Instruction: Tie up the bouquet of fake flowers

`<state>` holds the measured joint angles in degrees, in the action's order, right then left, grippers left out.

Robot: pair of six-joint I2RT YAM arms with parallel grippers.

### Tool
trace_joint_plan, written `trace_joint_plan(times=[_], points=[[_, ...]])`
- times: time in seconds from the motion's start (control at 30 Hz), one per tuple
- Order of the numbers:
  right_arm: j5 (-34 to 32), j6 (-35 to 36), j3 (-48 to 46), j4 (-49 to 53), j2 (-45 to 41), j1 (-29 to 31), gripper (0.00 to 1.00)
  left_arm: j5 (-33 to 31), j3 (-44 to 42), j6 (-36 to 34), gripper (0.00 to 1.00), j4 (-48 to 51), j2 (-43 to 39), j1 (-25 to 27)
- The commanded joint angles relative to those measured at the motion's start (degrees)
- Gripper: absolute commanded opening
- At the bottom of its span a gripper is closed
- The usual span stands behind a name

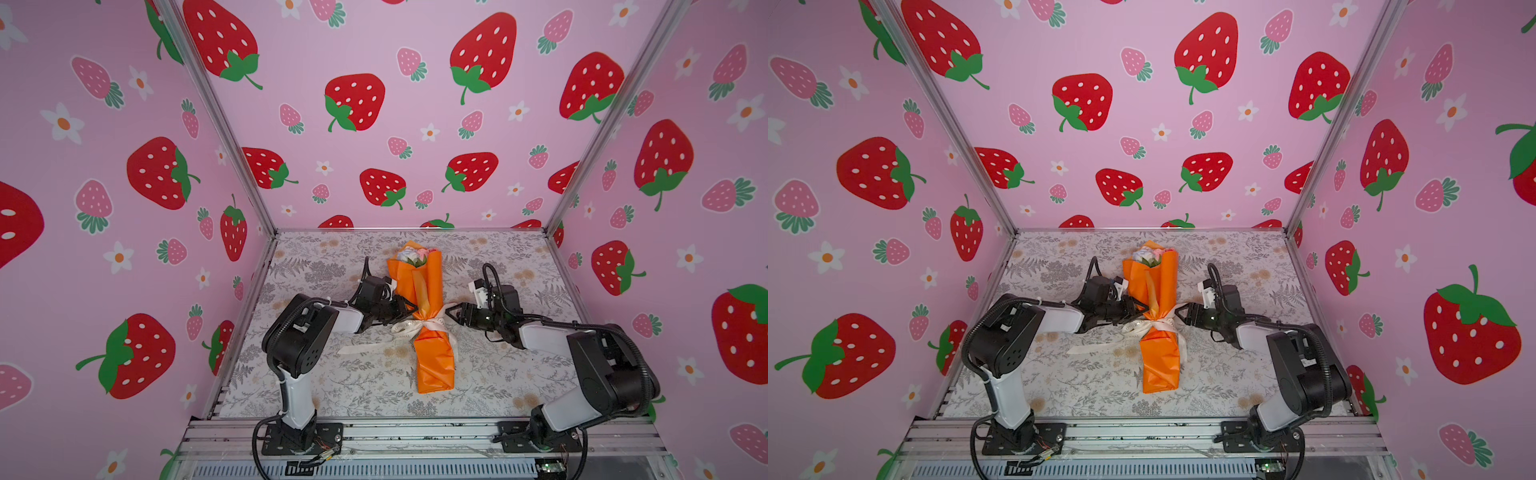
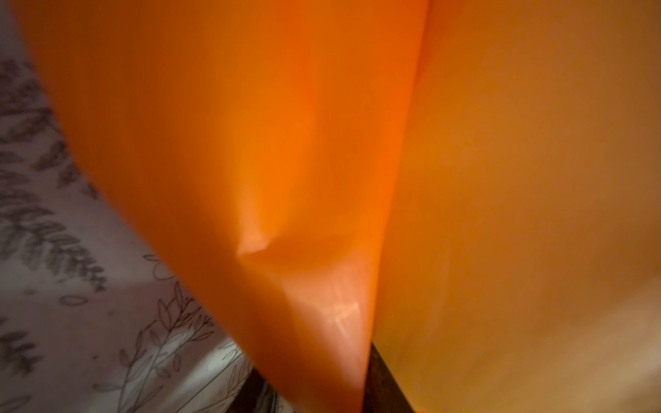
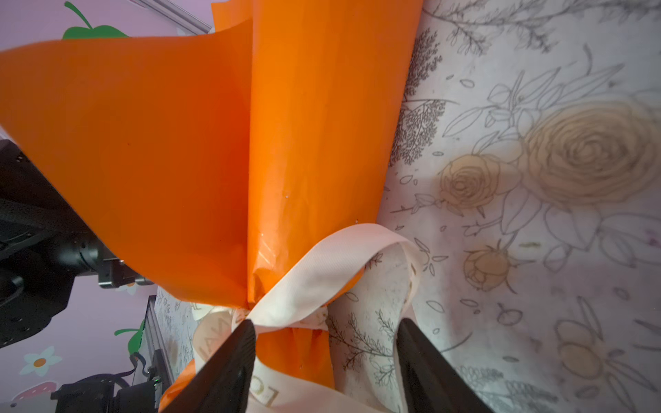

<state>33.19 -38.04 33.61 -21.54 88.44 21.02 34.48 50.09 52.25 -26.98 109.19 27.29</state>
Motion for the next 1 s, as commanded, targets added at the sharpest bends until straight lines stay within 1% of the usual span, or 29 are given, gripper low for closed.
trace_joint_plan(times=[0.0,0.03,0.07,0.1,0.17,0.23,0.27,0.3,0.33,0.37,0.4,0.43,0.47,0.5,0.53,0.6,0.7,0.73,0.77,0.8,0.87,0.9,0.93,0.97], points=[[-8.0,3.7,1.8,6.0,-4.5,-2.4,0.68,-0.8,0.4,0.5,0.42,-0.3,-1.8,-0.1],[-13.5,5.5,2.6,9.4,-7.0,-3.2,0.70,-0.8,0.1,-0.3,0.46,0.9,-3.1,-0.5],[-18.8,7.5,3.4,11.8,-9.4,-3.8,0.72,-0.8,-0.1,-1.2,0.46,2.1,-4.5,-0.6],[-25.4,10.5,3.9,13.2,-12.2,-4.1,0.74,-0.8,-0.2,-2.7,0.47,4.1,-6.3,-0.9],[-38.6,17.0,3.7,13.4,-17.2,-4.1,0.79,-2.6,-0.2,-7.6,0.52,11.0,-10.6,-1.2],[-51.8,23.5,1.6,9.7,-21.0,-4.2,0.84,-8.1,-0.1,-14.0,0.57,21.6,-16.3,-1.3],[-56.9,27.7,0.0,7.0,-22.0,-4.3,0.86,-11.6,-0.4,-15.9,0.60,25.8,-18.8,-1.4],[-61.0,31.6,-2.0,2.6,-22.3,-4.8,0.89,-15.1,-1.3,-17.8,0.61,29.0,-21.9,-1.9],[-63.6,34.6,-4.1,-1.6,-21.7,-5.9,0.90,-17.8,-2.6,-19.1,0.62,30.9,-24.9,-3.1],[-65.1,36.1,-5.8,-5.4,-20.5,-7.1,0.90,-19.8,-3.9,-19.9,0.63,32.1,-27.4,-4.4],[-64.0,37.9,-7.8,-9.9,-19.2,-8.6,0.90,-22.0,-5.4,-20.7,0.66,32.9,-30.5,-6.3],[-61.1,38.3,-9.4,-13.1,-17.5,-10.0,0.90,-24.3,-6.9,-21.9,0.79,33.5,-33.6,-8.2],[-57.8,38.0,-9.9,-14.6,-16.4,-11.2,0.90,-26.0,-8.0,-22.9,0.88,33.9,-36.0,-10.4],[-54.3,37.6,-10.4,-16.3,-15.2,-12.3,0.90,-28.0,-9.1,-24.3,1.00,34.2,-38.8,-12.7],[-50.6,36.9,-11.4,-19.4,-13.9,-13.6,0.90,-31.0,-10.1,-26.2,0.99,34.7,-41.4,-14.7],[-46.1,35.8,-13.4,-26.5,-10.9,-15.3,0.90,-36.9,-12.2,-30.0,0.99,33.6,-45.0,-17.8],[-40.3,38.0,-16.8,-39.9,-6.3,-15.8,0.91,-45.3,-15.5,-37.7,0.99,28.5,-47.3,-20.2],[-38.1,37.9,-15.7,-37.6,-5.8,-16.2,0.91,-47.3,-16.4,-40.2,0.99,26.9,-47.3,-20.6],[-36.0,37.9,-14.8,-37.1,-5.4,-16.3,0.91,-47.9,-17.2,-42.9,0.99,25.1,-47.0,-21.1],[-33.3,37.9,-16.0,-41.8,-4.4,-16.6,0.91,-48.8,-18.3,-44.8,0.99,22.6,-46.2,-21.5],[-28.1,40.1,-20.8,-52.6,-0.9,-16.6,0.90,-49.7,-20.3,-45.3,0.99,17.6,-43.8,-23.1],[-26.9,40.3,-23.4,-60.6,1.7,-16.6,0.91,-48.6,-21.1,-44.8,0.99,15.2,-42.3,-24.2],[-27.3,39.8,-25.3,-65.2,2.6,-16.5,0.91,-47.3,-22.0,-44.8,0.99,12.2,-40.8,-24.8],[-27.8,40.0,-25.2,-62.7,1.3,-16.6,0.92,-46.3,-23.0,-45.2,0.99,8.8,-39.4,-25.1]])
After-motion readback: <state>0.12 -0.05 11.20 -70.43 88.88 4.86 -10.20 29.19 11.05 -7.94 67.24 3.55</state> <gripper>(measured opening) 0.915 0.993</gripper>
